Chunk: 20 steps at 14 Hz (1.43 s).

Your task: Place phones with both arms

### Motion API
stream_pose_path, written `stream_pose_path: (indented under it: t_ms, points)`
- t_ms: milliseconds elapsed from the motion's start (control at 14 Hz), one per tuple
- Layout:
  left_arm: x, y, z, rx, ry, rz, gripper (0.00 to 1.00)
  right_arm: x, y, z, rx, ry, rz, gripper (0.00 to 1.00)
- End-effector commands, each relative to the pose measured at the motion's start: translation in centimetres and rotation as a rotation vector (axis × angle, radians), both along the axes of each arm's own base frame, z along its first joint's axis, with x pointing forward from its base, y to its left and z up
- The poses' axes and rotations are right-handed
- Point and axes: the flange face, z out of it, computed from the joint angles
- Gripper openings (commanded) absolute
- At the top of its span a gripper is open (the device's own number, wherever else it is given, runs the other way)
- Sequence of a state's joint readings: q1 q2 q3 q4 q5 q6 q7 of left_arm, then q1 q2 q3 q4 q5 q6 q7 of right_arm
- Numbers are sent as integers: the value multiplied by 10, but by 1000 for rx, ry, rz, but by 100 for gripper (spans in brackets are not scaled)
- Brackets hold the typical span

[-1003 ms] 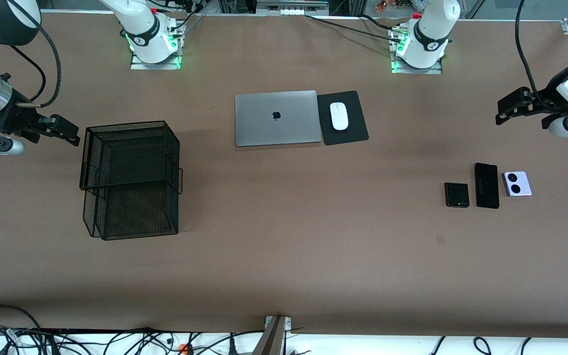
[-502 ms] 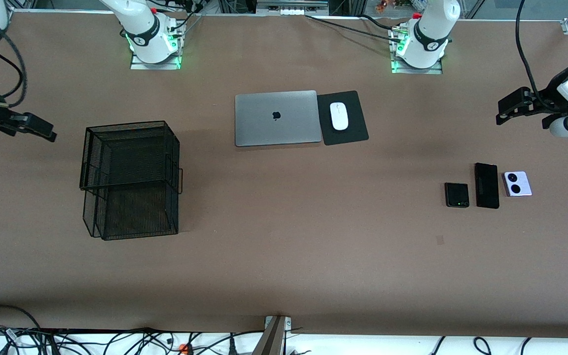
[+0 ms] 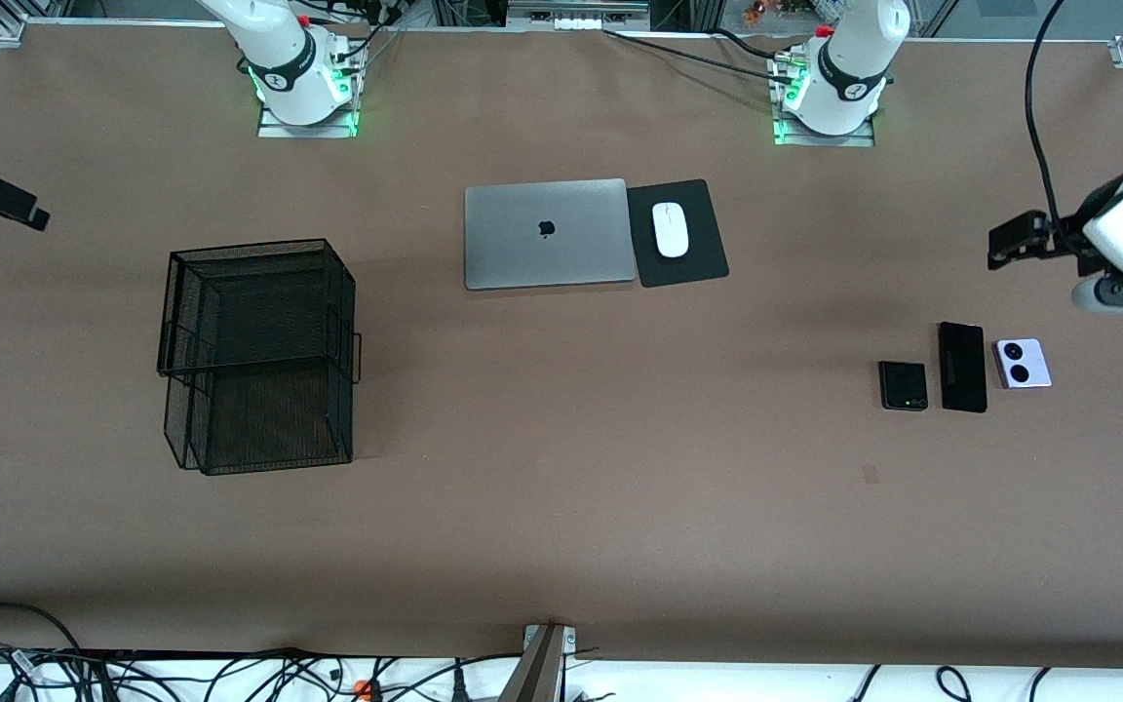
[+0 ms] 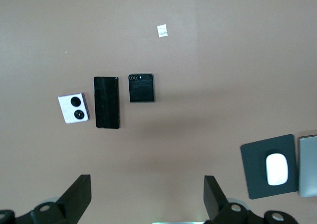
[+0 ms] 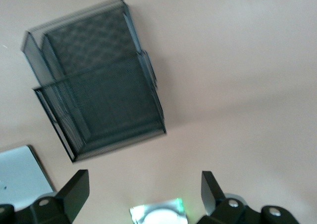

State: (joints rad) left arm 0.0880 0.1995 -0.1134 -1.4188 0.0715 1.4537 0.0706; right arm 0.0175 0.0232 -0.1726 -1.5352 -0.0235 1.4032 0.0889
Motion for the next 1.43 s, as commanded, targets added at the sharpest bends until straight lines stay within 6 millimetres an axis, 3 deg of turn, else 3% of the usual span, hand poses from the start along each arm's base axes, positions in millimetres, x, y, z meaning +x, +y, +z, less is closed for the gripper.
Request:
stream_pose_path:
  t_ms: [0,143,287,430,860,1075,1362]
  points:
    - [29,31,-48,-10,15,-33,100,-21,-28,20,30,8,-48,100]
    - [47,41,-100,-26,27,-65,100,-24,-34,64,14,-83,-56,100]
    - [52,56,-151,-36,7,-67,100,-24,-34,65,14,-83,-56,100]
    - [47,54,-194,-38,-21,-77,100,-24,-34,65,14,-83,-56,100]
    - [26,56,-294,-50,-75,-83,100,-24,-34,65,14,-83,-56,100]
    - [10,67,-339,-57,-112,-68,100,-24,-34,65,14,-83,-56,100]
    - [1,73,-372,-50,-135,-74,100,-24,-34,65,14,-83,-56,100]
